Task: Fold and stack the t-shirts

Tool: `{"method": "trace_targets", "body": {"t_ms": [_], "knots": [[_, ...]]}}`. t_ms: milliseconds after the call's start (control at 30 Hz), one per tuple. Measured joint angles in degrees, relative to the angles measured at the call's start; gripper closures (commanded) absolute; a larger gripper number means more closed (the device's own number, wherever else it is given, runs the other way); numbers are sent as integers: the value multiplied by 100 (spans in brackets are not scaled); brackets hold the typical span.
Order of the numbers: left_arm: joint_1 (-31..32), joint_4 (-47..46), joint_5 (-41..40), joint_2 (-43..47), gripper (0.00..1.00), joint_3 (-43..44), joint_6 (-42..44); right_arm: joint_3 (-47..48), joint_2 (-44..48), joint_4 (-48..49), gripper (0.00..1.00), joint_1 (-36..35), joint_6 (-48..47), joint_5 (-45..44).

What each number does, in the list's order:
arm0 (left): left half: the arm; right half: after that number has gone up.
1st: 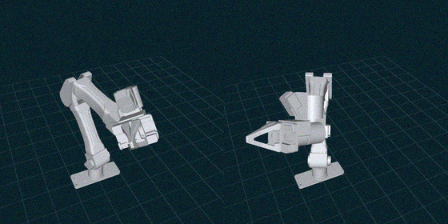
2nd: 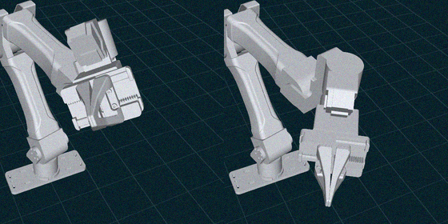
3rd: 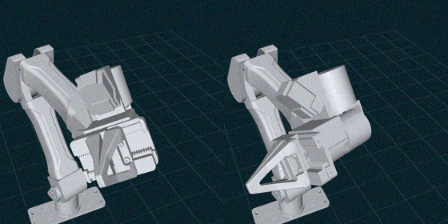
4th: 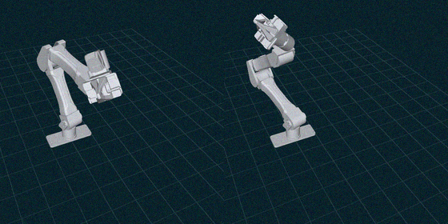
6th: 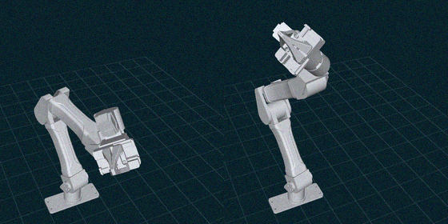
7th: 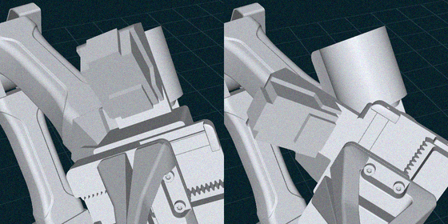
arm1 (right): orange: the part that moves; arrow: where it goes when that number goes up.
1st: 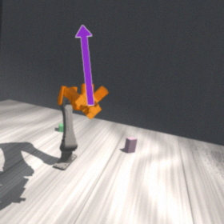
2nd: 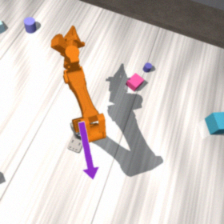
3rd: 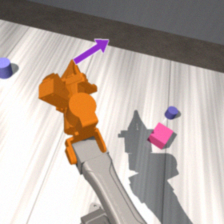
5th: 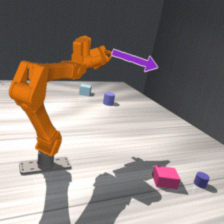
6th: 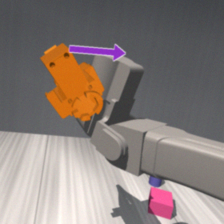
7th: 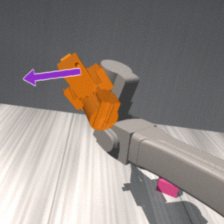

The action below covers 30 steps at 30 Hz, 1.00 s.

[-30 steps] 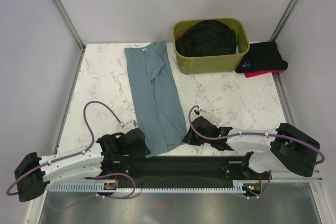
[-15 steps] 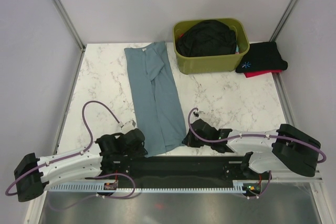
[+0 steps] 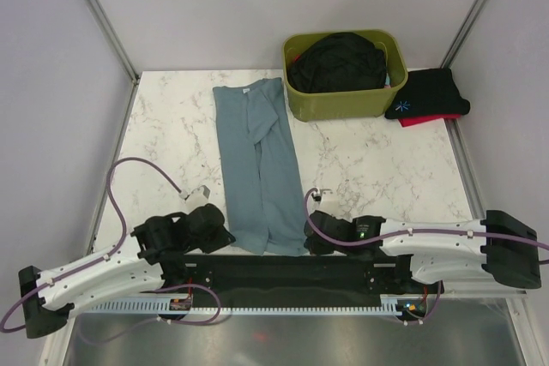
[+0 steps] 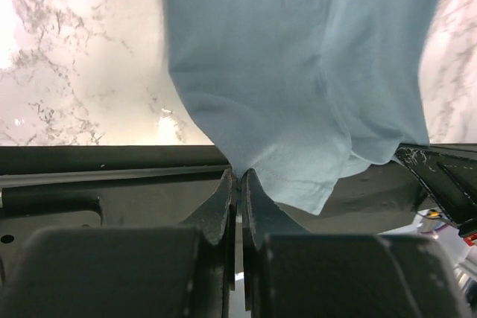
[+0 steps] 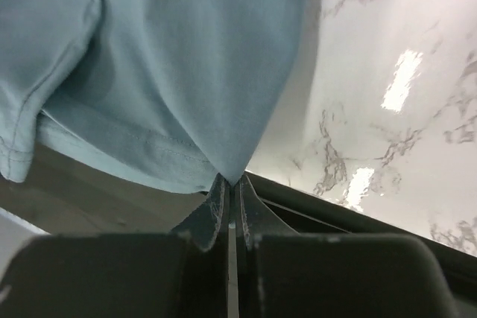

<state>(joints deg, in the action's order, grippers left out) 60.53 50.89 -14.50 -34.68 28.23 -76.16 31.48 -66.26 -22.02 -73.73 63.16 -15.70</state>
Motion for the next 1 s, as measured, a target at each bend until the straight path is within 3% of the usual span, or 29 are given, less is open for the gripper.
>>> {"method": "trace_targets", "body": {"t_ms": [233, 500, 667, 800, 1000], "knots": [[-2, 249, -468, -160, 98, 614, 118, 955, -245, -533, 100, 155, -306, -619], [-138, 341, -1231, -1069, 98, 1449, 699, 1974, -704, -769, 100, 1075, -1150, -885], [-966, 160, -1327, -1808, 98, 2166, 1556, 2719, -1139, -835, 100, 1620, -1764, -879], [-2028, -339, -1014, -2109, 98, 2503, 2424, 3338, -1628, -855, 100, 1980, -2203, -879], [-2935, -975, -525, -2951, 98, 2736, 3276, 4105, -2474, -826, 100, 2415, -2691, -789]]}}
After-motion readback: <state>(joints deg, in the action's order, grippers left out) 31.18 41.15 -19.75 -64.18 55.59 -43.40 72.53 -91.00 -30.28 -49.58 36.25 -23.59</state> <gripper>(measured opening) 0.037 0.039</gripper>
